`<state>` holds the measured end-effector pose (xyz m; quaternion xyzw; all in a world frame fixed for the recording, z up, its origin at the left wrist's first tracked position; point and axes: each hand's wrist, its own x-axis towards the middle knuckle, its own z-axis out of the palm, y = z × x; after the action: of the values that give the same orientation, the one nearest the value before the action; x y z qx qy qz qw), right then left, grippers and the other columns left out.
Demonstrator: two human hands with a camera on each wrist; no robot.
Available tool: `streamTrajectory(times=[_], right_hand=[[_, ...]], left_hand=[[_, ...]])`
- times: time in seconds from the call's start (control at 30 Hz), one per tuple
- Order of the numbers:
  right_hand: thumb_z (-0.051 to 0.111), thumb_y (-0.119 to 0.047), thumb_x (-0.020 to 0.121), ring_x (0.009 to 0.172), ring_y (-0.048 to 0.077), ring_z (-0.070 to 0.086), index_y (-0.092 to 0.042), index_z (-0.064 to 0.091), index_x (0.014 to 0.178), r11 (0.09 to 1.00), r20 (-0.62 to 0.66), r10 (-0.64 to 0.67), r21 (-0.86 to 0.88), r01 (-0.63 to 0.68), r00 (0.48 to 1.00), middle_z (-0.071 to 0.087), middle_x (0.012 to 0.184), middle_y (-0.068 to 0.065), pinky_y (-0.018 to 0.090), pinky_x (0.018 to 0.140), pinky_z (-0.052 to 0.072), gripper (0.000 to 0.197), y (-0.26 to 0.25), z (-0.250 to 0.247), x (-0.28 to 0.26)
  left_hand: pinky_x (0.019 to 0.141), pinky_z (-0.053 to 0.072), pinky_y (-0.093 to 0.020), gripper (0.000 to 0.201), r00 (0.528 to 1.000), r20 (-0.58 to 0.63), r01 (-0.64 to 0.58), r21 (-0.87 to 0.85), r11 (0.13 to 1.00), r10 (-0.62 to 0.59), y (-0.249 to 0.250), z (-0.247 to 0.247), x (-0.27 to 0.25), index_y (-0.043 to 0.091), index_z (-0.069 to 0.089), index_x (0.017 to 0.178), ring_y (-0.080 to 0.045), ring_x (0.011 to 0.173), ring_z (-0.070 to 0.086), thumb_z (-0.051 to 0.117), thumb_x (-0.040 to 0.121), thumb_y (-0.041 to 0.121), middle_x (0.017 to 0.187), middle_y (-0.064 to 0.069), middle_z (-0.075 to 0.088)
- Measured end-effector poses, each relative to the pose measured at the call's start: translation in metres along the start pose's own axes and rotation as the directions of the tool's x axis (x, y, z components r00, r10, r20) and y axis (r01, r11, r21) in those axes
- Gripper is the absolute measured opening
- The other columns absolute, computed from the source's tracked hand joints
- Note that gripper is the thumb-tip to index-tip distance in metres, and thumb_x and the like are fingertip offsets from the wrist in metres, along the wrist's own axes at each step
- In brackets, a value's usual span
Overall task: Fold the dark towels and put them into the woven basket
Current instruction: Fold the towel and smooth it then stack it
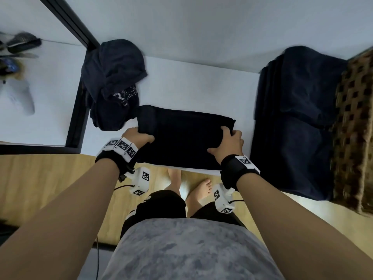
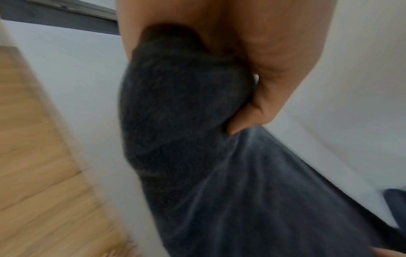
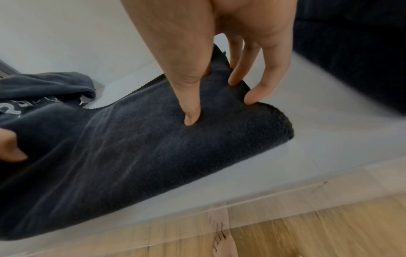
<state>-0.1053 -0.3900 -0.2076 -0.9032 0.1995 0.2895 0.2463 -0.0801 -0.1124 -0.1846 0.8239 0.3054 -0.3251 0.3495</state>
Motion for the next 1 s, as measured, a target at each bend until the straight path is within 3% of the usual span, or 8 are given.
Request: streamTrajectory(times=[0.23, 0.33, 0.43, 0.6, 0.7, 0.8, 0.87, 1.0], right_hand=[[0.081, -0.024, 0.077, 0.107, 0.029, 0.054, -0.027, 0.044, 0.137, 0.979, 0.062, -0.125, 0.169, 0.112, 0.990, 0.032, 0.125, 0.008, 0.024, 0.095, 0.042, 0.070, -0.009, 0.010, -0.006], [0.071, -0.016, 0.085, 0.111, 0.030, 0.054, -0.026, 0.045, 0.141, 0.962, 0.106, -0.191, 0.219, 0.165, 0.976, 0.040, 0.128, 0.013, 0.018, 0.089, 0.036, 0.062, -0.010, 0.009, -0.007], [0.060, -0.011, 0.090, 0.117, 0.031, 0.055, -0.025, 0.043, 0.145, 0.944, 0.133, -0.228, 0.275, 0.185, 0.965, 0.051, 0.132, 0.015, 0.027, 0.100, 0.044, 0.060, -0.001, 0.000, -0.005], [0.049, -0.015, 0.095, 0.108, 0.029, 0.061, -0.027, 0.039, 0.145, 0.862, 0.135, -0.054, 0.507, -0.022, 0.989, 0.058, 0.116, 0.001, 0.042, 0.095, 0.052, 0.052, 0.020, -0.009, -0.003], [0.054, -0.036, 0.095, 0.118, 0.027, 0.057, -0.021, 0.040, 0.143, 0.811, 0.172, 0.045, 0.569, -0.137, 0.984, 0.056, 0.131, 0.007, 0.044, 0.101, 0.049, 0.053, 0.016, -0.006, -0.001], [0.065, -0.051, 0.086, 0.122, 0.024, 0.054, -0.013, 0.043, 0.142, 0.859, 0.175, 0.029, 0.500, -0.114, 0.984, 0.052, 0.139, 0.006, 0.035, 0.101, 0.047, 0.071, 0.007, 0.002, 0.002], [0.072, -0.050, 0.080, 0.113, 0.020, 0.057, -0.012, 0.045, 0.137, 0.865, 0.177, -0.005, 0.494, -0.084, 0.984, 0.057, 0.132, 0.004, 0.027, 0.089, 0.045, 0.074, 0.001, 0.010, 0.002], [0.077, -0.048, 0.075, 0.100, 0.021, 0.064, -0.015, 0.061, 0.118, 0.909, 0.216, -0.048, 0.415, -0.047, 0.975, 0.068, 0.110, 0.002, 0.031, 0.085, 0.053, 0.056, -0.009, 0.024, 0.000]], left_hand=[[0.075, 0.047, -0.036, 0.054, 0.909, 0.041, -0.407, 0.304, 0.862, 0.414, 0.069, 0.041, -0.062, 0.006, 0.036, 0.126, -0.034, 0.098, 0.057, 0.064, 0.080, 0.010, 0.114, -0.016, 0.052], [0.083, 0.050, -0.042, 0.053, 0.889, 0.058, -0.442, 0.358, 0.822, 0.453, 0.081, 0.081, -0.074, 0.008, 0.034, 0.134, -0.037, 0.100, 0.057, 0.059, 0.087, 0.012, 0.125, -0.018, 0.044], [0.069, 0.049, -0.037, 0.046, 0.893, 0.046, -0.422, 0.423, 0.801, 0.447, 0.079, 0.118, -0.074, 0.008, 0.036, 0.134, -0.033, 0.088, 0.060, 0.055, 0.093, 0.015, 0.127, -0.016, 0.040], [0.083, 0.052, -0.038, 0.049, 0.868, 0.144, -0.488, 0.424, 0.763, 0.475, 0.063, 0.151, -0.071, 0.011, 0.042, 0.138, -0.030, 0.100, 0.059, 0.054, 0.096, 0.033, 0.133, -0.014, 0.040], [0.089, 0.045, -0.032, 0.033, 0.846, -0.018, -0.511, 0.260, 0.819, 0.534, 0.052, 0.139, -0.065, 0.014, 0.057, 0.125, -0.025, 0.106, 0.057, 0.054, 0.097, 0.030, 0.117, -0.010, 0.057], [0.076, 0.039, -0.025, 0.019, 0.844, -0.297, -0.406, 0.191, 0.894, 0.447, 0.034, 0.108, -0.053, 0.013, 0.061, 0.107, -0.023, 0.094, 0.059, 0.057, 0.093, 0.026, 0.105, -0.007, 0.058], [0.082, 0.045, -0.029, 0.033, 0.873, -0.370, -0.266, 0.185, 0.946, 0.318, 0.022, 0.091, -0.045, 0.012, 0.055, 0.113, -0.026, 0.100, 0.057, 0.065, 0.089, 0.032, 0.115, -0.009, 0.051], [0.091, 0.049, -0.031, 0.070, 0.983, -0.177, -0.044, -0.016, 0.999, 0.041, 0.011, 0.079, -0.028, 0.010, 0.047, 0.130, -0.024, 0.109, 0.060, 0.079, 0.076, 0.041, 0.125, -0.008, 0.057]])
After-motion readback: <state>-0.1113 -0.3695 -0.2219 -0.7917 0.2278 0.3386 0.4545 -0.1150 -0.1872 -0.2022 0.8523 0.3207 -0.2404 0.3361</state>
